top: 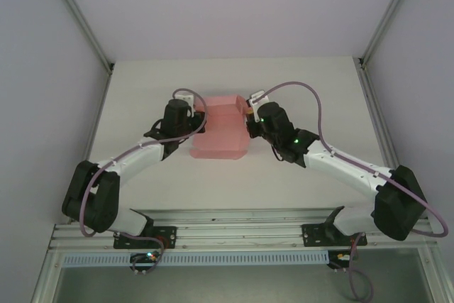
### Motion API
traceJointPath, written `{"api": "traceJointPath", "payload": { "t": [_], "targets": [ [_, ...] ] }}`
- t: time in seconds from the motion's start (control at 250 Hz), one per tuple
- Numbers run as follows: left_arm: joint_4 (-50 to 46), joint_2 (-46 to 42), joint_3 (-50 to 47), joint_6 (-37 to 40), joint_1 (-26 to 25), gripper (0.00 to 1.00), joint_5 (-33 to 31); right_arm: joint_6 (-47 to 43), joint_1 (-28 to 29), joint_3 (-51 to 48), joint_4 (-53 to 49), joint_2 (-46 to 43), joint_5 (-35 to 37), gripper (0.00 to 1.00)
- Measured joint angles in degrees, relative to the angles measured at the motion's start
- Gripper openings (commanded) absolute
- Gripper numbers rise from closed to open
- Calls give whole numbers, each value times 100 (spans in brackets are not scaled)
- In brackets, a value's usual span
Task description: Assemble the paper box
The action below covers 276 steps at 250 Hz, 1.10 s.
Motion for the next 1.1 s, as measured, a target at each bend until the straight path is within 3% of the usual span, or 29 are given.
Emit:
{"api": "traceJointPath", "payload": {
  "t": [0.455, 0.531, 0.659, 1.022, 1.102],
  "targets": [
    [-205, 205, 105, -120, 2, 0, -59, 369, 341, 566, -238, 765, -197, 17],
    [-243, 210, 107, -120, 0, 0, -72, 413, 341, 566, -238, 817, -212, 22],
    [-251, 210, 109, -120, 0, 0, -83, 468, 343, 566, -232, 837, -341, 40],
    [-94, 210, 114, -118, 76, 0, 50, 337, 350, 393, -286, 452, -1021, 56],
    [-76, 210, 114, -118, 109, 0, 63, 275, 354, 186, -323, 22, -1067, 66]
  ]
}}
